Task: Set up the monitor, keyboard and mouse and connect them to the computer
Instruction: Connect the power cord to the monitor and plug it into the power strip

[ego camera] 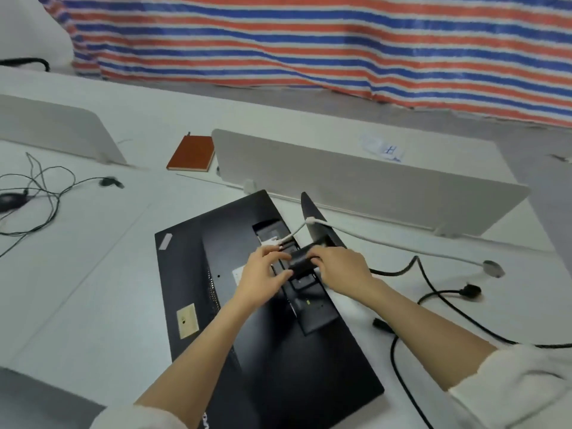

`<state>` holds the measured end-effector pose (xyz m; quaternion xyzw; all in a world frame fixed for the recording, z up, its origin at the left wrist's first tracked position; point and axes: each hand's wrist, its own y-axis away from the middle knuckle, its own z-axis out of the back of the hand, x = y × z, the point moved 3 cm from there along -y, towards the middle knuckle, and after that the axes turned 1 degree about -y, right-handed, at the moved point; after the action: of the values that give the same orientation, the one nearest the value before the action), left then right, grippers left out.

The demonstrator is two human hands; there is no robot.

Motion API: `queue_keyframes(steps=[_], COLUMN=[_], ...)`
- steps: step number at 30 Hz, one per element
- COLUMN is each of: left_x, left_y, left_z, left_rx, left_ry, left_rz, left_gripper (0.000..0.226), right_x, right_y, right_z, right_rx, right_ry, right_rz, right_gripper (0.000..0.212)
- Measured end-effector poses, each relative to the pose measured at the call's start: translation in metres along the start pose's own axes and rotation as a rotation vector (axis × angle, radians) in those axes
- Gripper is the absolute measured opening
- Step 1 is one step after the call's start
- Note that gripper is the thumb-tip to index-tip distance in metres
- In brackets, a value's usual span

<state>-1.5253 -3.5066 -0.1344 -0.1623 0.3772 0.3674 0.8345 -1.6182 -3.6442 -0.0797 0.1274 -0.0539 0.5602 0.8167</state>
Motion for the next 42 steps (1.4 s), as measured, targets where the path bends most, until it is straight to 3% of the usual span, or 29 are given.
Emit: queue_keyframes(steps=[6, 9, 14, 18, 23, 29, 42], left_x=[0.055, 0.06, 0.061, 0.059, 0.059, 0.066, 0.066], left_y=[0.026, 0.036, 0.042, 0.042, 0.043, 0.044, 0.041], left_z=[-0.028, -0.037, -0.048, -0.051, -0.056, -0.051, -0.052], left_rx=[-0.006, -0.055, -0.149, -0.207, -0.195, -0.118, -0.143], left_ry=[-0.289, -0.379, -0.38, -0.393, -0.448, -0.458, -0.472], left_rz=[0.208, 0.199, 0.189, 0.187, 0.303, 0.48, 0.481], left_gripper=[0.045, 0.047, 0.046, 0.061, 0.054, 0.065, 0.072], right_x=[-0.027, -0.032, -0.026, -0.021, -0.024, -0.029, -0.021], right_y=[0.025, 0.031, 0.027, 0.023, 0.015, 0.014, 0.004], right_z=[-0.068, -0.083, -0.104, -0.109, -0.117, -0.123, -0.13], right_rx=[0.12, 0.09, 0.061, -0.107, -0.215, -0.256, -0.214], right_ry=[0.001, 0.04, 0.041, 0.096, -0.014, -0.113, -0.162], right_rz=[-0.087, -0.097, -0.01, 0.148, 0.234, 0.246, 0.332], right_gripper=[0.033, 0.032, 0.055, 0.047, 0.033, 0.018, 0.021])
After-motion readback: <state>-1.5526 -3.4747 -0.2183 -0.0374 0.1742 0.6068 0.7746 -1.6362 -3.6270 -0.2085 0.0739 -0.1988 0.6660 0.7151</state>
